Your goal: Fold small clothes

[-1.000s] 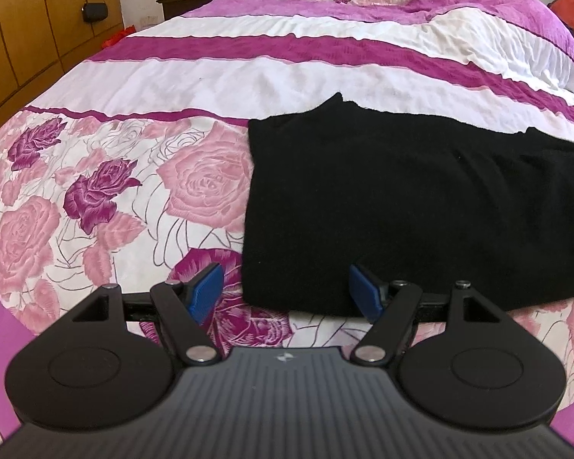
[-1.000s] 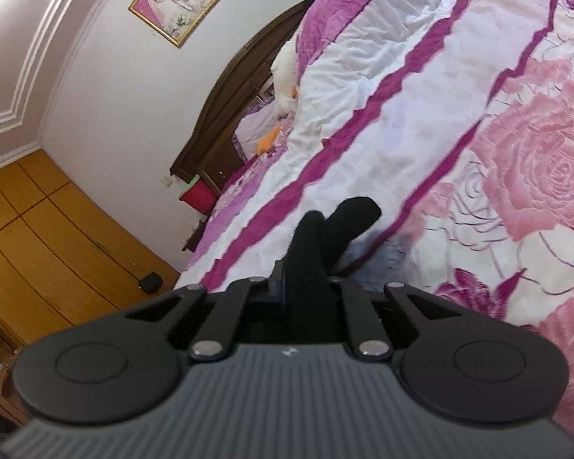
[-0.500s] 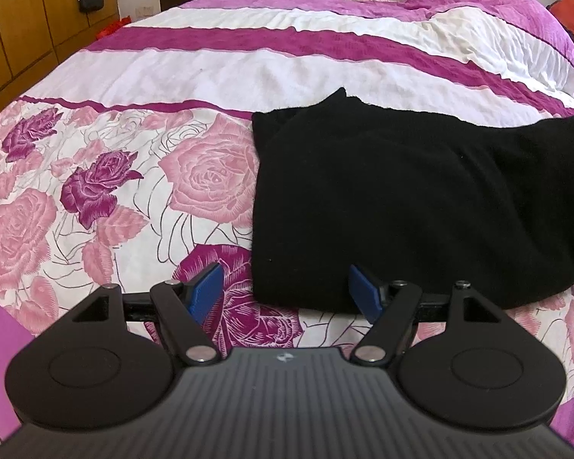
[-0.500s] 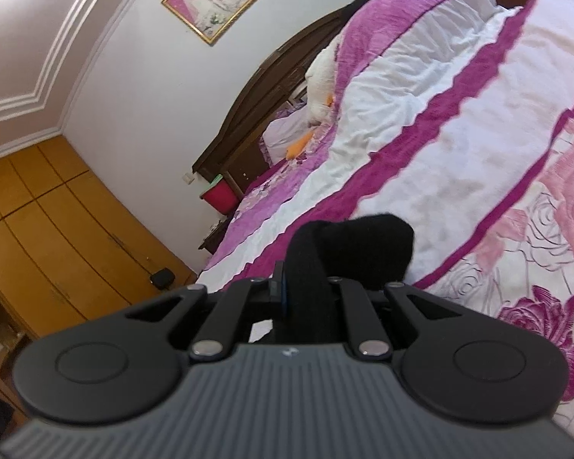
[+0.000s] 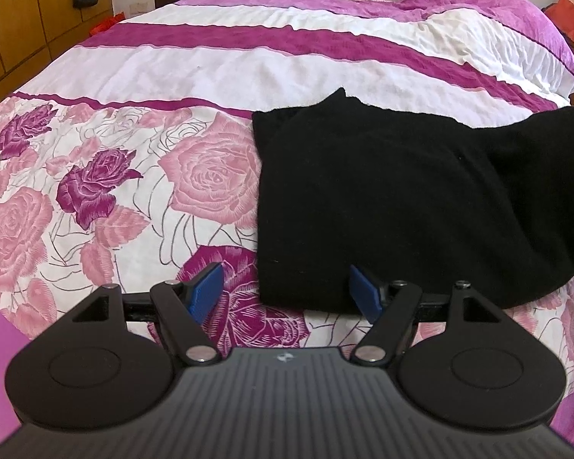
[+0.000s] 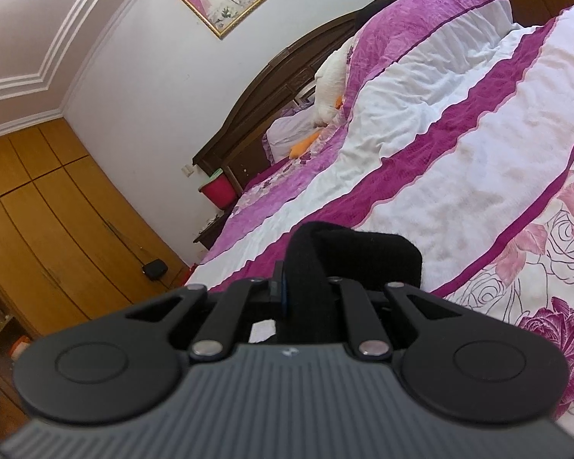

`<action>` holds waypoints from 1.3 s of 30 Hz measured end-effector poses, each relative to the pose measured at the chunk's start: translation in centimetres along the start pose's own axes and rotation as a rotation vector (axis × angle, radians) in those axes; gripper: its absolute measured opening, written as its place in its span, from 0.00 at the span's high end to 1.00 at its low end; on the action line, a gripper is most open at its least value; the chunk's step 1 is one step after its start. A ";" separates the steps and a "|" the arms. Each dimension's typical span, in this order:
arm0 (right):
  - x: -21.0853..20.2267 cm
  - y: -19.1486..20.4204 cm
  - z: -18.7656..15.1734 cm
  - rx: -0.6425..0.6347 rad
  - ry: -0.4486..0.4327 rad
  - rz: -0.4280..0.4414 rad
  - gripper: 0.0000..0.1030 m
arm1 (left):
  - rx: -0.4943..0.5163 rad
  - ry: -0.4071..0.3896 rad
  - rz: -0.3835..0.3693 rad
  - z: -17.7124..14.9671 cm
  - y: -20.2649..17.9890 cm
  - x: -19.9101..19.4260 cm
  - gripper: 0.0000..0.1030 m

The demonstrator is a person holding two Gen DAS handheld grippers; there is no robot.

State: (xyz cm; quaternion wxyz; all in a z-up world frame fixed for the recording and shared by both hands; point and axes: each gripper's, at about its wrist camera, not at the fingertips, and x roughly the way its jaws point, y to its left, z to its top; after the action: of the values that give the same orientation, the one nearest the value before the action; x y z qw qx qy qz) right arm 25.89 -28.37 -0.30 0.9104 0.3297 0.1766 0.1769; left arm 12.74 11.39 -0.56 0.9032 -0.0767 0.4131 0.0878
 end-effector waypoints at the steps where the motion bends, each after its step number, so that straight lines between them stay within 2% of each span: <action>1: 0.1 0.3 0.0 -0.005 0.001 -0.002 0.89 | -0.003 -0.003 -0.001 0.0 0.2 -0.1 0.26; 9: 1.7 4.6 -0.1 -0.065 0.023 0.021 0.89 | 0.010 -0.034 0.014 0.8 2.2 -1.0 0.26; 15: 4.0 9.6 -1.9 -0.137 0.068 0.051 0.89 | -0.017 -0.067 0.024 1.2 4.9 -1.9 0.26; 19: 6.0 13.0 -4.7 -0.218 0.121 0.059 0.89 | -0.037 -0.081 0.032 0.8 6.7 -2.3 0.26; 23: 8.3 15.8 -8.9 -0.312 0.208 0.066 0.89 | -0.071 -0.081 0.037 -0.1 8.6 -2.3 0.26; 31: 12.0 17.7 -16.1 -0.434 0.377 0.062 0.89 | -0.140 -0.062 0.037 -1.4 11.4 -1.3 0.26; 35: 11.8 18.2 -17.0 -0.470 0.368 0.060 0.84 | -0.157 -0.061 0.033 -1.5 11.9 -1.2 0.26; 39: 10.9 18.6 -16.3 -0.427 0.390 0.188 0.67 | -0.151 -0.067 0.032 -1.3 11.7 -1.3 0.26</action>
State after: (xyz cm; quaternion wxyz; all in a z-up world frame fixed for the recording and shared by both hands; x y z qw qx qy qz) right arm 24.48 -1.46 -1.93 0.8877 0.1059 0.2754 0.3534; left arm 8.33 22.32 -1.22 0.9067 -0.1351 0.3760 0.1355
